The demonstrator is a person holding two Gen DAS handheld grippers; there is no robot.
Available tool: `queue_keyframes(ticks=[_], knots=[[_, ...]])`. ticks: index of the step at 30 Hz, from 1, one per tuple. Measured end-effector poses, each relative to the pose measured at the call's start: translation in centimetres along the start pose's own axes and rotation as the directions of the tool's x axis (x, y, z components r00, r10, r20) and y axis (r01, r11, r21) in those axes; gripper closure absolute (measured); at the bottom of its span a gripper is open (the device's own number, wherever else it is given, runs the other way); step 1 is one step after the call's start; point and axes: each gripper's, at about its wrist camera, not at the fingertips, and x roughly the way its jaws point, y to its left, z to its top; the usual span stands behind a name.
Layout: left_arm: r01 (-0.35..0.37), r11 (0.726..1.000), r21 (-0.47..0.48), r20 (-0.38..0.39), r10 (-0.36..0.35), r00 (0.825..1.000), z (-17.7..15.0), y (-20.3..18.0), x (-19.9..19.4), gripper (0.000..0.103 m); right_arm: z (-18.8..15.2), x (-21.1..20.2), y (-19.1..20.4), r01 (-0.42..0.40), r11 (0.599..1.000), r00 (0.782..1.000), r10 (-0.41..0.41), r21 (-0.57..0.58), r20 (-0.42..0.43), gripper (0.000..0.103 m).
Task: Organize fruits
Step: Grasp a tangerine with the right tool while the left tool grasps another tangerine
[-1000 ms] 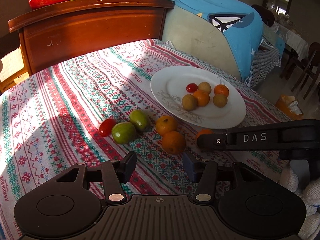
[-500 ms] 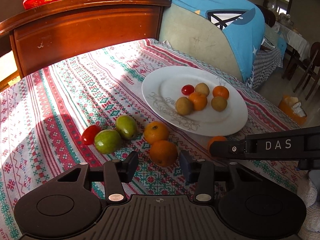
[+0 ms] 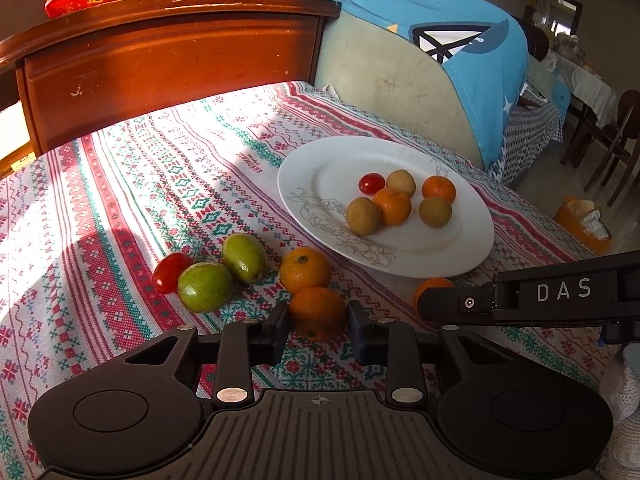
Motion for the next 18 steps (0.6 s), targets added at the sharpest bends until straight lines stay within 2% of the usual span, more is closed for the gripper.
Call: queue_keyframes(ticks=[10,18], knots=[[0.01,1.0,-0.001,0.045,-0.01,0.999,1.3,-0.1,-2.2,0.075,0.9,-1.5,0.7,-0.051,0.998,0.997,0.052,-0.024,0.062,0.076],[0.017,1.0,-0.021,0.109,-0.015,0.994,5.0,0.0,-3.1,0.075,4.2,-3.0,1.1,-0.07,0.996,0.984,0.08,-0.063,0.161,0.076]])
